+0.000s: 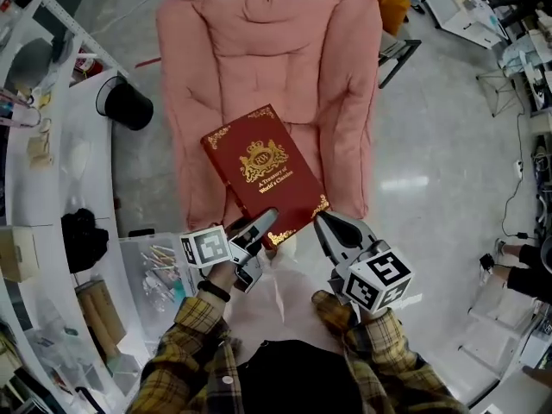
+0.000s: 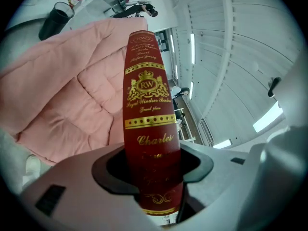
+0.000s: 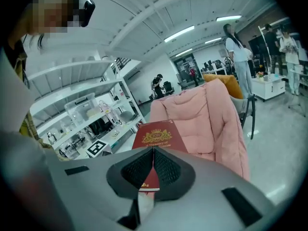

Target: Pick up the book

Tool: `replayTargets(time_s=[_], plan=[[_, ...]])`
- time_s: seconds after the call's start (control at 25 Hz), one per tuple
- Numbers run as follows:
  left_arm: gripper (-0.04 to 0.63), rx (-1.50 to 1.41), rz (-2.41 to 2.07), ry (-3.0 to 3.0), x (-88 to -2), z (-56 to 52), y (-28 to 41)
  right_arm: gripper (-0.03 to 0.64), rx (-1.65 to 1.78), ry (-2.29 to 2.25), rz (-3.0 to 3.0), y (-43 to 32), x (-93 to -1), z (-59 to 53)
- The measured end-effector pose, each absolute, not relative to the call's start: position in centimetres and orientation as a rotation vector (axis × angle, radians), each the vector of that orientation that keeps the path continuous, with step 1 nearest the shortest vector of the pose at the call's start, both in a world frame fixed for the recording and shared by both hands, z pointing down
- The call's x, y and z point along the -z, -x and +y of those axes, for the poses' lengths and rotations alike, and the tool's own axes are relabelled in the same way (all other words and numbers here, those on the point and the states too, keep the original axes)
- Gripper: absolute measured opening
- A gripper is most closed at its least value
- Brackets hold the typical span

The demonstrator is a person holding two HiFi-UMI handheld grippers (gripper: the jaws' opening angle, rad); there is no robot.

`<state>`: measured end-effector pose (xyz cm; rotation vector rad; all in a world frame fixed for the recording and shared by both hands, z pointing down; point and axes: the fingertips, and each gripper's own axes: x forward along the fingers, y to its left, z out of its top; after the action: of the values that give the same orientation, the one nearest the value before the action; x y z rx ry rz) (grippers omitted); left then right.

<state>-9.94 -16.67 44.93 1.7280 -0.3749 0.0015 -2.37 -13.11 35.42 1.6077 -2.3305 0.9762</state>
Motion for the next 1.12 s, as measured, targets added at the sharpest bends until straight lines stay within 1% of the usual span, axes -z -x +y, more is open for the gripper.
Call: replayTargets(time_s=[0.24, 0.52, 0.68, 0.88, 1.12], plan=[[0.236, -0.001, -0.408, -1.822, -39.5, -17.0, 9.8, 0.018, -0.902, -1.634, -2.379, 0.7, -31.4, -13.4], [0.236, -0.013, -0.425, -1.883, -35.4, -15.6, 10.3, 0.018, -0.905, -1.647, -2.403, -0.1, -28.9, -12.0], [0.236, -0.005, -0.438, -1.989, -32.1, -15.9, 9.9, 0.018, -0.826, -1.656, -2.451, -0.7, -25.9, -12.8], [0.236, 0.028, -0.447, -2.117, -27.8, -15.7, 9.4, 0.018, -0.731, -1.648, -2.501, -0.4, -23.1, -13.5], [0.236, 0.08, -0.439, -2.161, -25.1, -14.7, 9.5, 0.018, -0.683, -1.627, -2.548, 0.2, -21.3, -13.4]])
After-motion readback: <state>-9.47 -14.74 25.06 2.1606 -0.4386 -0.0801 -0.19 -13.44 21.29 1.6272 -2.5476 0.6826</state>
